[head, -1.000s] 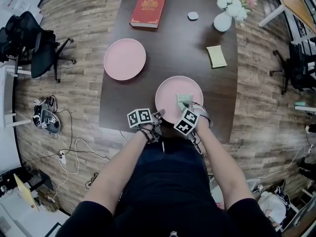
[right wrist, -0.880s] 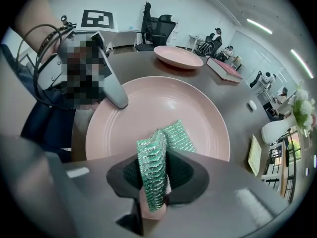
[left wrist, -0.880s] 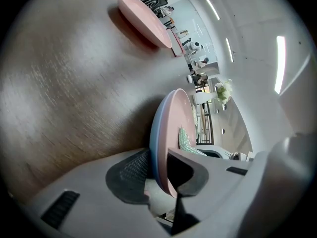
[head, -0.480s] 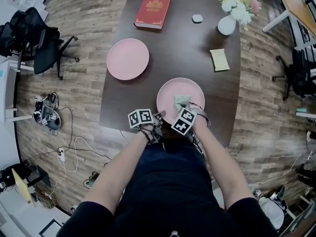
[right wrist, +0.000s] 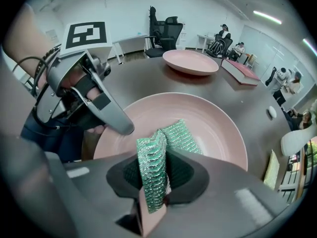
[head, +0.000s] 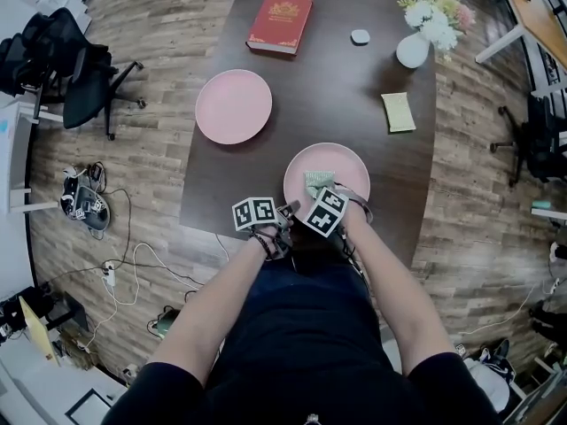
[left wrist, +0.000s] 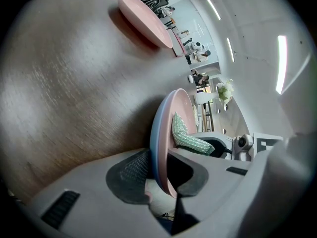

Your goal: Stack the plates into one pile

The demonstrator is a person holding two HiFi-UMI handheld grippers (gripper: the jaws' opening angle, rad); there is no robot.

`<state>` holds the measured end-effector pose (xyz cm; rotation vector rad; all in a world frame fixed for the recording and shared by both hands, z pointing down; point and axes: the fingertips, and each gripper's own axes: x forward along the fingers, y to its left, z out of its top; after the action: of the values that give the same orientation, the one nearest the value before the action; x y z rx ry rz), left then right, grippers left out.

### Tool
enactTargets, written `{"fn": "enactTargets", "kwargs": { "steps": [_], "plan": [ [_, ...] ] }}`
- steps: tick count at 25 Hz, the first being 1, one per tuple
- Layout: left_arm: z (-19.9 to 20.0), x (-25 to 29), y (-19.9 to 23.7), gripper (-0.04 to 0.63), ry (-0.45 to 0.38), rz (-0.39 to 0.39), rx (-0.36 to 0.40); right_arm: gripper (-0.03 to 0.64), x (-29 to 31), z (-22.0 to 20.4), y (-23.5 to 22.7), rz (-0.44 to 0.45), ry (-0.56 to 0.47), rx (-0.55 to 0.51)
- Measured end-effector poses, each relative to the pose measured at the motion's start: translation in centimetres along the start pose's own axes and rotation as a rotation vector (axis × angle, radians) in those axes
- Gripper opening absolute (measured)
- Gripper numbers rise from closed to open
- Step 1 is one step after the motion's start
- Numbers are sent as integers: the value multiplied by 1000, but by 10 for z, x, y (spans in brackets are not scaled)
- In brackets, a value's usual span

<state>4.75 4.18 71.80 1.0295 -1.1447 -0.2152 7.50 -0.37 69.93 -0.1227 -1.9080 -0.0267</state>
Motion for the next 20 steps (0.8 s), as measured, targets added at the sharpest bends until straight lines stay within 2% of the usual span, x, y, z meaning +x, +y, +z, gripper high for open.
{"fn": "enactTargets", "kwargs": {
  "steps": [11,20],
  "plan": [
    [0,0,1,72,10,11,0,84,5,33,12,112,-61,40],
    [1,-2,1,69,22,26,11,84,1,53,18,215,-144,164]
  ]
}}
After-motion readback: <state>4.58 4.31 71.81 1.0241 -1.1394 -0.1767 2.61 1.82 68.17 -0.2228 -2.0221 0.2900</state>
